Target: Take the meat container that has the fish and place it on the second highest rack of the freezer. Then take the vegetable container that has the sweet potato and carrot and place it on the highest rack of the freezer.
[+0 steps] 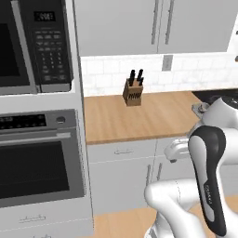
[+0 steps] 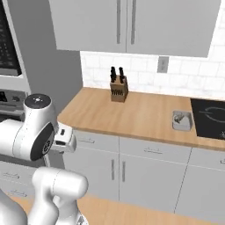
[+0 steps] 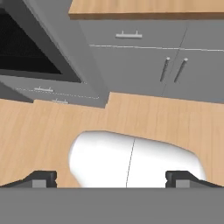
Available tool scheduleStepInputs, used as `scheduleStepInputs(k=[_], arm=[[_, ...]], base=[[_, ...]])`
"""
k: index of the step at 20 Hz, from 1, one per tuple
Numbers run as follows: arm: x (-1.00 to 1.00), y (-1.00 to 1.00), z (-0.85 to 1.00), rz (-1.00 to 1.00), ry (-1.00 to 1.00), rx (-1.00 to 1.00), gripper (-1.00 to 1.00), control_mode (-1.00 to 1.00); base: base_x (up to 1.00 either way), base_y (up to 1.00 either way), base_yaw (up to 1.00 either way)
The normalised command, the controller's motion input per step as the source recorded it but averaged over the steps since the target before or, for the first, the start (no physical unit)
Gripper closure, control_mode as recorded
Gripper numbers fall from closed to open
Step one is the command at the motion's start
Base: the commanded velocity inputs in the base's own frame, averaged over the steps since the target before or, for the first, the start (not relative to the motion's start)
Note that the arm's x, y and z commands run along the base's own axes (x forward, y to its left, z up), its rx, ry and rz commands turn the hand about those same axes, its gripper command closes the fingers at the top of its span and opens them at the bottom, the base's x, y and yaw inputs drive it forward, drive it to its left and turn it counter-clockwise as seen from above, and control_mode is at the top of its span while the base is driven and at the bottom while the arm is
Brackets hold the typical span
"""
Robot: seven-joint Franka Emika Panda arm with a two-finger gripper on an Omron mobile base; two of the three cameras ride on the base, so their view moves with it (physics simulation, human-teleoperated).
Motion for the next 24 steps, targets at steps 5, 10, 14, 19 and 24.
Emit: scheduleStepInputs(k=[5,10,14,19,24], arm=[[0.00,0.00,0.00,0.00,0.00,0.00,-1.00,1.00],[0.00,0.00,0.00,0.00,0.00,0.00,-1.00,1.00],[0.00,0.00,0.00,0.00,0.00,0.00,-1.00,1.00],[0.00,0.00,0.00,0.00,0.00,0.00,-1.00,1.00],[0.34,-0.12,0.00,-0.05,0.00,0.09,-1.00,-1.00]], base=[[0.51,-0.74,0.00],[0.08,-0.80,0.02],[0.05,-0.80,0.06],[0.25,-0.67,0.01],[0.14,-0.14,0.00]])
